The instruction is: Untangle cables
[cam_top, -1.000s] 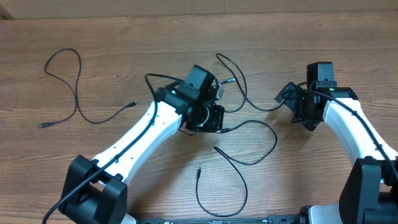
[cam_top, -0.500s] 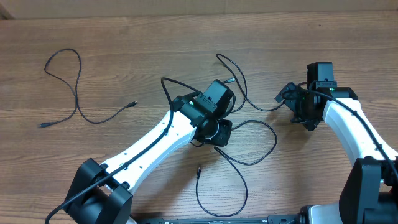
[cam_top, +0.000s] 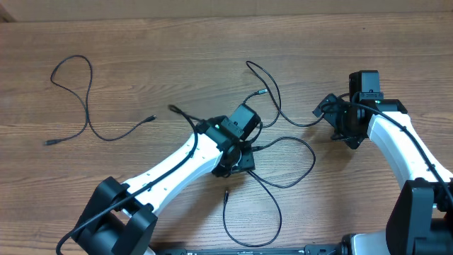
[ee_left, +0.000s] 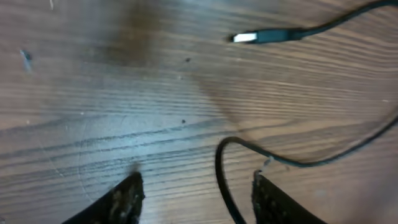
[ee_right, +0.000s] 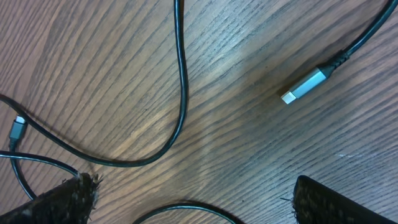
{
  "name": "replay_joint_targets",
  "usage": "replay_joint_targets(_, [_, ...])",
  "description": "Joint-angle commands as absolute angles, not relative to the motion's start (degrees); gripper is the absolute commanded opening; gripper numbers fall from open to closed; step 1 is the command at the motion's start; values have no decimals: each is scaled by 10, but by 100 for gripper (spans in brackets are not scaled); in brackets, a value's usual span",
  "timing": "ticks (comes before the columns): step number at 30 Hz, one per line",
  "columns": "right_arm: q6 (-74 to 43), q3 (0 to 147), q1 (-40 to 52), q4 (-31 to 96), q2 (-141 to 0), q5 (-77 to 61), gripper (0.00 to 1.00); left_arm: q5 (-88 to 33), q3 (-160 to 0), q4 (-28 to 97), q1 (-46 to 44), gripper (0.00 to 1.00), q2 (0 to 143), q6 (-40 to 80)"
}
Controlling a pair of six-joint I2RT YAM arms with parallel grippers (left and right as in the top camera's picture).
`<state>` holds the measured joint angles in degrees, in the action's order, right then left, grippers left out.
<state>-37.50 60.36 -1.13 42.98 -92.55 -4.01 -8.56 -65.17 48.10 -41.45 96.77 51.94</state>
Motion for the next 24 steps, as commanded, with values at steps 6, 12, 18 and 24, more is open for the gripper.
replay_joint_targets(6, [-377, 601, -12, 427, -929, -32, 100, -152, -611, 395, -428, 59, 972, 568])
replay_joint_targets(12, [-377, 601, -12, 427, -929, -32, 100, -166, -611, 388, -428, 44, 972, 568])
replay_joint_targets(18, [-377, 601, -12, 427, -929, -32, 100, -149, -611, 389, -428, 13, 972, 554])
replay_joint_targets(24, [-377, 601, -12, 427, -929, -32, 100, -58, -612, 390, -422, 4, 971, 453])
